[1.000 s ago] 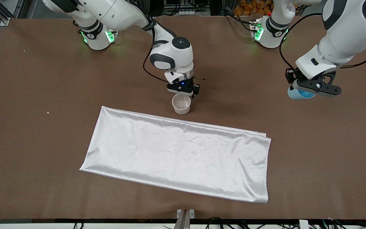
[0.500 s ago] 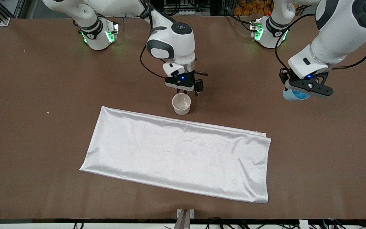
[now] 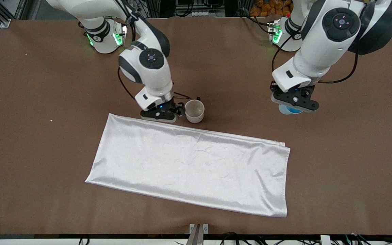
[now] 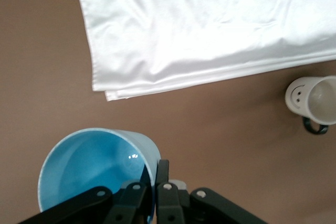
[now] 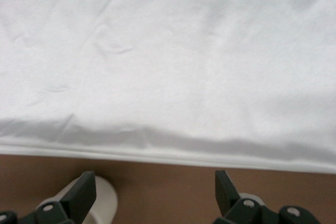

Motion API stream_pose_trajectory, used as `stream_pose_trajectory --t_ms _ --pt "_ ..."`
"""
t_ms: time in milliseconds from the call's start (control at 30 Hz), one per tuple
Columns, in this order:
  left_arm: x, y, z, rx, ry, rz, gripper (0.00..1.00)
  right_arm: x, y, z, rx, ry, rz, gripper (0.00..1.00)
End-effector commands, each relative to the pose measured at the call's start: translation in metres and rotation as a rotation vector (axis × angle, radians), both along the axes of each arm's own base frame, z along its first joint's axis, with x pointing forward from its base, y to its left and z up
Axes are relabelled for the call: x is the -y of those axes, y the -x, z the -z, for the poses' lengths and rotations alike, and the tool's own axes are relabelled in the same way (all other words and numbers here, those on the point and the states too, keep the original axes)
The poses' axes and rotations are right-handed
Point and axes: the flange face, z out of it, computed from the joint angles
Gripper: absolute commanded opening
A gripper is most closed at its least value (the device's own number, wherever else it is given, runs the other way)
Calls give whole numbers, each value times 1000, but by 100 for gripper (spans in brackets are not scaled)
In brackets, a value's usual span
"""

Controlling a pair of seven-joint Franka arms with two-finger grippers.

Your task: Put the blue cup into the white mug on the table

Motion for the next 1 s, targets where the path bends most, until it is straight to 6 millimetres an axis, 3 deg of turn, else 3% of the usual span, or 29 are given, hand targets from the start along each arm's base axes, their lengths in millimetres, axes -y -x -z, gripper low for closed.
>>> stream_pose_trajectory --t_ms 0,200,433,600,700,967 --pt "61 5 18 7 -3 -34 0 78 -39 5 -40 10 -70 100" --pt "131 13 32 30 -17 -14 0 177 -75 17 -92 11 -160 100" --pt "203 40 60 26 -24 -73 0 258 -90 25 -140 2 -173 100" --pt "232 58 82 60 -53 -88 0 285 -90 25 -142 14 -154 100" --pt "250 70 93 64 -38 -88 0 288 -82 17 -139 15 -151 100" --pt "288 85 126 78 21 -96 0 300 -51 -33 -102 16 -135 100"
